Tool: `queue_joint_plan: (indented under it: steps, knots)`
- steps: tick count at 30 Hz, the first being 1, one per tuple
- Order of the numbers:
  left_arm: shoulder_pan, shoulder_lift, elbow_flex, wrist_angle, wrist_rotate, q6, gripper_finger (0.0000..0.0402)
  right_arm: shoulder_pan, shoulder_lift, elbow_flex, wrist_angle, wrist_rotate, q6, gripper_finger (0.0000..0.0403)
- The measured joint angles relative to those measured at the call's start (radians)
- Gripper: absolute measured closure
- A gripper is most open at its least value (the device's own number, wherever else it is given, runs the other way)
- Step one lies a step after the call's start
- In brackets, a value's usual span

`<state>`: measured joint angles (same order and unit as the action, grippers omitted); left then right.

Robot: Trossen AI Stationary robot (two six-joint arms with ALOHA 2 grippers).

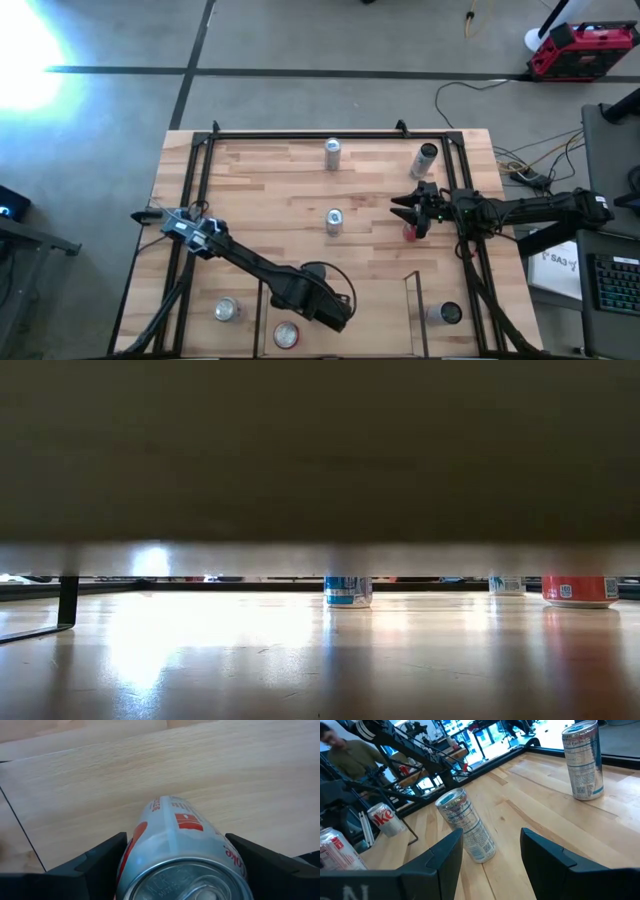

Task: Place canned beverage on shelf
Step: Put the top silver soda can on the shelf

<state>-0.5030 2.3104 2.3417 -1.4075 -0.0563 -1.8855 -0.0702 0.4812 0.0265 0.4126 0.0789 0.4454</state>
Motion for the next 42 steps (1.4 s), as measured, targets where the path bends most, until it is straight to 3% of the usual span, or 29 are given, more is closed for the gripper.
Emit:
queue_joint_plan:
  steps: [10,18,36,42]
  knots:
    - [0.000,-0.001,0.001,-0.002,0.005,0.001,0.0039,0.000,0.000,0.000,-0.011,0.000,0.000,0.0220]
    - [0.004,-0.011,0.001,-0.002,0.086,-0.029,0.0009,0.000,0.000,0.000,-0.012,0.000,0.000,0.0220]
    - [0.069,-0.021,0.001,-0.007,0.255,-0.208,0.0008,0.000,0.000,0.000,-0.013,0.000,0.000,0.0220]
    - [0.068,-0.021,0.001,-0.010,0.273,-0.240,0.0026,0.000,0.000,0.000,-0.012,0.000,0.000,0.0220]
